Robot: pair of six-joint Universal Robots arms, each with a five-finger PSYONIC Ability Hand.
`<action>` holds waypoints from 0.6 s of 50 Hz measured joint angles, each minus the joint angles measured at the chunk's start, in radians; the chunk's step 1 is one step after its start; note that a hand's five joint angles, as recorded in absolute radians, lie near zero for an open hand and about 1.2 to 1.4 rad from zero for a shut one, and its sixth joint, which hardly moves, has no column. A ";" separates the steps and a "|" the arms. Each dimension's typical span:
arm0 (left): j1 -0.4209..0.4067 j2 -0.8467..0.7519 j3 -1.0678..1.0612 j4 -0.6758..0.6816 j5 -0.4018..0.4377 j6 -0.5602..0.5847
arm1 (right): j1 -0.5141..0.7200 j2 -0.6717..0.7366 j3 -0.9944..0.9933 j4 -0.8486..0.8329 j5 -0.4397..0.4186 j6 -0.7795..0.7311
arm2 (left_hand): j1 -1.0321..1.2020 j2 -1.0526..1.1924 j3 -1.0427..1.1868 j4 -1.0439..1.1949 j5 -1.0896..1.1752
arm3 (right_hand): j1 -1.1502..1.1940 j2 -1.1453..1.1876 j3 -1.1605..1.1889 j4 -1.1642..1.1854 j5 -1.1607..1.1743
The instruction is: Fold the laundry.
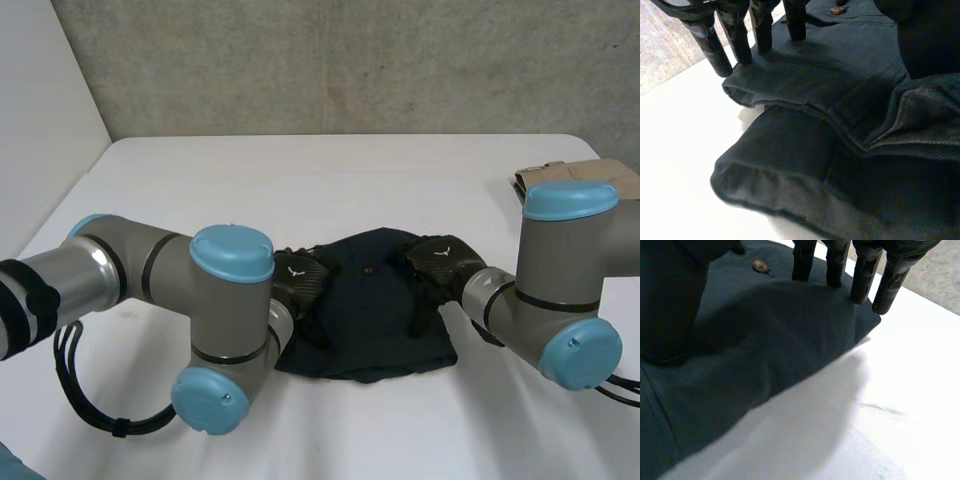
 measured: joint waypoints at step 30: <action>0.089 0.539 -0.069 -0.266 0.343 -0.069 | 0.029 -0.511 0.498 -0.274 0.135 -0.005 | -0.014 -0.002 0.000 0.000 0.000 | -0.014 0.000 0.000 0.000 0.000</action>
